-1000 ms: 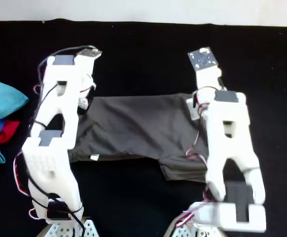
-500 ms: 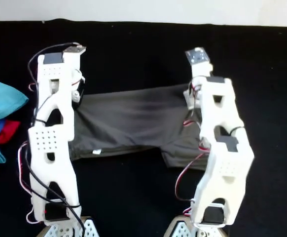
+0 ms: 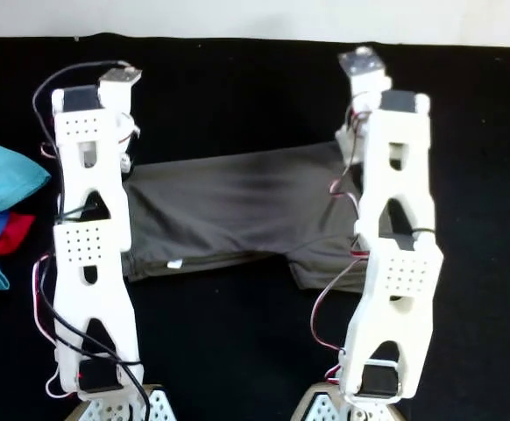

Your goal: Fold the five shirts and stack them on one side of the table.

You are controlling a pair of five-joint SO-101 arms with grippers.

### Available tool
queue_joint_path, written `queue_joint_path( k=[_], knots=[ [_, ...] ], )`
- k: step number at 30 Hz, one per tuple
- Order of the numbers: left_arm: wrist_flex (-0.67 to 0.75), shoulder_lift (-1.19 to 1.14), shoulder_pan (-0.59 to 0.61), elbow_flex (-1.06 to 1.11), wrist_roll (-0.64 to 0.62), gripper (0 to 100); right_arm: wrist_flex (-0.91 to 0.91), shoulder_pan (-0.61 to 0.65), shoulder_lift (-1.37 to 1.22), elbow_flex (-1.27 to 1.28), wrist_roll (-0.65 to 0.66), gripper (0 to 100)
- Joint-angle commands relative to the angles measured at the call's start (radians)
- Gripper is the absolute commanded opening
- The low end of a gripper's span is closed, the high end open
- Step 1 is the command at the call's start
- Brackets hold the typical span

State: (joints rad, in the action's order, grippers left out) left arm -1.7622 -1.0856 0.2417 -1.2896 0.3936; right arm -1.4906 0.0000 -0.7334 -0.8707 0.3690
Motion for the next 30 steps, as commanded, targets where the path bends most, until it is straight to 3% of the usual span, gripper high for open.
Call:
queue_joint_path(
  k=[1, 6, 14, 24, 30],
  knots=[
    [-0.015, 0.305, -0.050, 0.280, -0.008, 1, -0.140, -0.008, 0.005, -0.216, -0.009, 0.6],
    [0.012, 0.622, -0.110, 0.728, -0.023, 1, -0.269, -0.012, -0.001, -0.446, -0.009, 0.6],
    [0.397, 0.894, -0.113, 1.409, -0.023, 1, -0.278, -0.018, 0.101, -0.452, -0.072, 0.6],
    [0.750, 1.121, -0.108, 1.942, -0.023, 1, -0.255, 0.085, 0.734, 0.446, -0.100, 0.6],
    [0.838, 1.191, -0.108, 2.061, -0.023, 1, -0.051, 0.090, 1.058, 1.038, -0.094, 0.6]
  ],
)
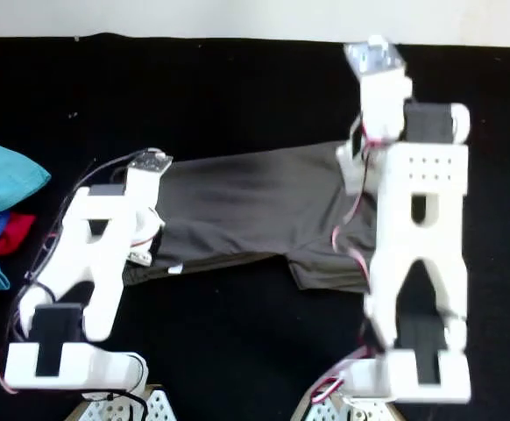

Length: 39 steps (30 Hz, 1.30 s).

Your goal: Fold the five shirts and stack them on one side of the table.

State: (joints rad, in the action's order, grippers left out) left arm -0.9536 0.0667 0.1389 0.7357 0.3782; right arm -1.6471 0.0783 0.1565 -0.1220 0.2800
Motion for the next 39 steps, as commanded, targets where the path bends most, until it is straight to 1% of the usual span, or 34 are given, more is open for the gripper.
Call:
queue_joint_path(
  k=[1, 4, 7, 11, 13, 18, 21, 23, 30, 34, 39],
  knots=[
    [0.038, 0.045, -0.005, 0.042, -0.008, 1, 0.154, 0.012, 0.213, 0.387, -0.005, 0.6],
    [0.051, 0.039, -0.005, 0.047, -0.006, 1, 0.326, 0.012, 0.312, 0.653, 0.005, 0.9],
    [0.057, 0.004, -0.005, 0.045, -0.006, 1, 0.440, 0.013, 0.341, 0.851, 0.103, 2.0],
    [0.077, -0.041, -0.007, 0.044, -0.006, 1, 0.453, 0.013, 0.349, 0.978, 0.175, 13.8],
    [0.077, -0.048, -0.007, 0.041, -0.008, 1, 0.452, 0.013, 0.351, 1.003, 0.226, 16.2],
    [0.077, -0.050, -0.007, 0.041, -0.008, 1, 0.460, 0.013, 0.341, 1.021, 0.351, 17.2],
    [0.077, -0.051, -0.007, 0.041, -0.008, 1, 0.463, 0.018, 0.340, 1.015, 0.420, 22.7],
    [0.077, -0.053, -0.007, 0.039, -0.008, 1, 0.463, 0.030, 0.340, 1.020, 0.423, 24.3],
    [0.077, -0.054, -0.007, 0.039, -0.008, 1, 0.478, 0.085, 0.338, 1.027, 0.419, 24.2],
    [0.077, -0.054, -0.007, 0.039, -0.008, 1, 0.553, 0.088, 0.338, 1.087, 0.419, 24.2],
    [0.077, -0.054, -0.007, 0.039, -0.008, 1, 0.558, 0.088, 0.338, 1.109, 0.422, 24.2]
  ],
)
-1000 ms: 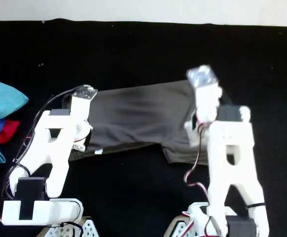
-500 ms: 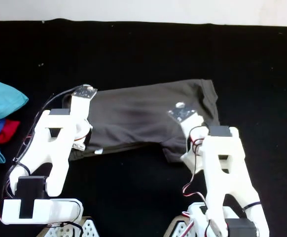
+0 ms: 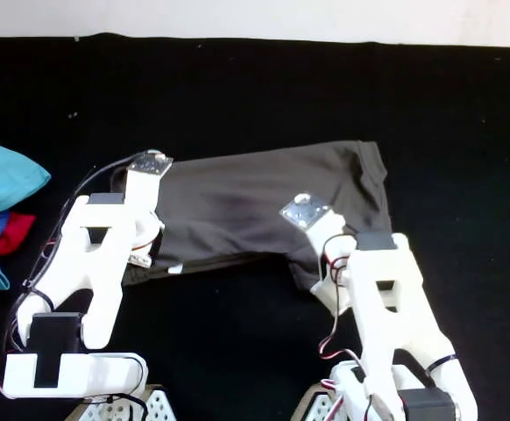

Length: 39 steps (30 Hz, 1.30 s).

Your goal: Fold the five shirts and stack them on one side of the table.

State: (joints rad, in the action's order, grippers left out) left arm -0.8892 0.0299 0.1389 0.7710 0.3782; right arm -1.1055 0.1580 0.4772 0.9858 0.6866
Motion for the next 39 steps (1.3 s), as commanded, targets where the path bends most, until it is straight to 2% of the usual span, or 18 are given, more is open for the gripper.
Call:
queue_joint_path(
  k=[1, 6, 14, 19, 21, 24, 26, 29, 34, 39],
  knots=[
    [0.012, -0.018, -0.007, 0.004, -0.008, 1, 0.016, 0.008, 0.018, 0.002, 0.017, 24.2],
    [0.012, -0.018, -0.007, 0.004, -0.008, 1, 0.018, 0.008, 0.007, 0.002, 0.021, 24.2],
    [0.012, -0.018, -0.007, 0.004, -0.008, 1, 0.093, -0.007, -0.223, -0.059, 0.054, 24.2],
    [0.012, -0.019, -0.007, 0.004, -0.008, 1, 0.090, -0.005, -0.274, -0.105, 0.058, 23.7],
    [0.012, -0.019, -0.007, 0.004, -0.008, 1, 0.096, -0.005, -0.280, -0.116, 0.058, 17.5],
    [0.012, -0.019, -0.007, 0.004, -0.008, 1, 0.096, -0.007, -0.298, -0.154, 0.060, 0.3],
    [0.012, -0.019, -0.007, 0.004, -0.008, 1, 0.090, -0.008, -0.311, -0.188, 0.060, 2.4],
    [0.012, -0.019, -0.007, 0.004, -0.008, 1, 0.061, -0.008, -0.298, -0.251, 0.060, 0.5],
    [0.012, -0.019, -0.007, 0.004, -0.008, 1, -0.097, -0.015, -0.259, -0.456, 0.060, 0.6],
    [0.012, -0.019, -0.007, 0.004, -0.008, 1, -0.130, -0.041, -0.306, -0.644, 0.060, 0.6]
  ],
)
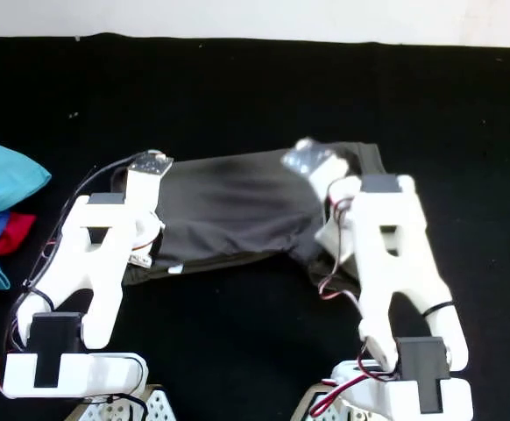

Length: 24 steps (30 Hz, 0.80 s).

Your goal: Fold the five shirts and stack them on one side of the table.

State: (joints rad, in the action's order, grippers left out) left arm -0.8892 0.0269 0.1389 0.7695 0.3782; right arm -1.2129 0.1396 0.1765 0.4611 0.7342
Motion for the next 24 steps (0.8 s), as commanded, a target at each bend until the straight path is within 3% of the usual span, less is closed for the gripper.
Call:
queue_joint_path(
  k=[1, 10, 17, 24],
  knots=[
    [0.012, -0.016, -0.007, 0.005, -0.008, 1, -0.019, -0.024, -0.038, -0.148, 0.012, 0.6],
    [0.012, -0.016, -0.007, 0.005, -0.008, 1, -0.030, -0.027, -0.446, -0.567, -0.058, 0.6],
    [0.012, -0.016, -0.007, 0.005, -0.008, 1, -0.269, -0.030, -0.544, -0.763, -0.064, 0.6],
    [0.012, -0.016, -0.007, 0.005, -0.008, 1, -0.492, -0.047, -0.538, -0.765, 0.041, 0.6]
  ],
)
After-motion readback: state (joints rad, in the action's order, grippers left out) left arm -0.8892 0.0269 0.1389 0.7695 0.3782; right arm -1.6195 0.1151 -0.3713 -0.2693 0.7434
